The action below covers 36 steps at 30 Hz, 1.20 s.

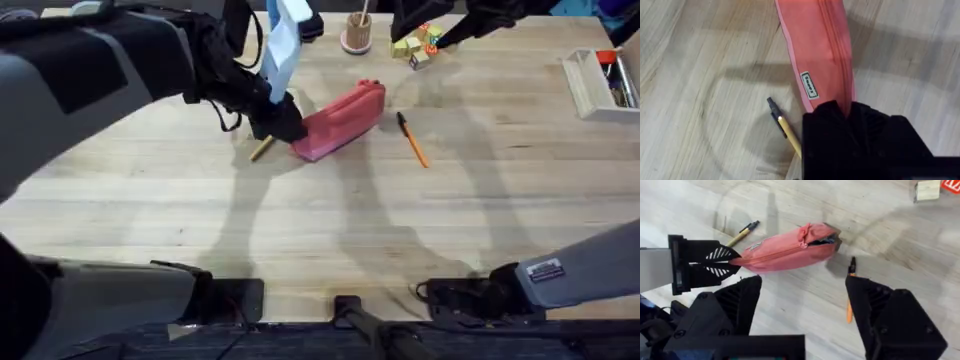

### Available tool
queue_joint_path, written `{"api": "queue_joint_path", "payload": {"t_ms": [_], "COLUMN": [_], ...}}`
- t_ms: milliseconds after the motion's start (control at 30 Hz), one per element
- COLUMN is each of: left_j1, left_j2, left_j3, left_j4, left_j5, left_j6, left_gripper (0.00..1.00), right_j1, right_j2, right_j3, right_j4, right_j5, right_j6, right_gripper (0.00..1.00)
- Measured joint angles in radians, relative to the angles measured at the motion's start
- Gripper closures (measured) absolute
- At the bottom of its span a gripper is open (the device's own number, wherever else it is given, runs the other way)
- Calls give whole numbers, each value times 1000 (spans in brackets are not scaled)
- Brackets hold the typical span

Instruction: Unzip the bag, pick up the pens from the table one at a time and place them inside, then zip the bag closed.

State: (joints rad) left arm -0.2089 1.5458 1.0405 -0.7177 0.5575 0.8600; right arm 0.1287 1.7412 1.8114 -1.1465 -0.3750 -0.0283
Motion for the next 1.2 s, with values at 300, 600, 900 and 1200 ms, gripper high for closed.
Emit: {"api": "queue_joint_path", "payload": {"t_ms": [300, 600, 900, 1200], "left_j1": [0, 0, 0, 0], "left_j2": [0, 0, 0, 0], "left_j3": [0, 0, 0, 0], "left_j4": [0, 0, 0, 0], "left_j5": [0, 0, 0, 0], "left_j6": [0, 0, 0, 0], "left_gripper": [959, 959, 960, 959], "right_j1": [2, 70, 176, 183], "right_j2": [0, 0, 45, 193], "right_j3": [0, 0, 0, 0], "right_j4": [13, 96, 150, 153], "right_j5": [-3, -42, 45, 99], "right_j6": [-1, -94, -193, -216], "right_gripper": [4, 4, 4, 4]}}
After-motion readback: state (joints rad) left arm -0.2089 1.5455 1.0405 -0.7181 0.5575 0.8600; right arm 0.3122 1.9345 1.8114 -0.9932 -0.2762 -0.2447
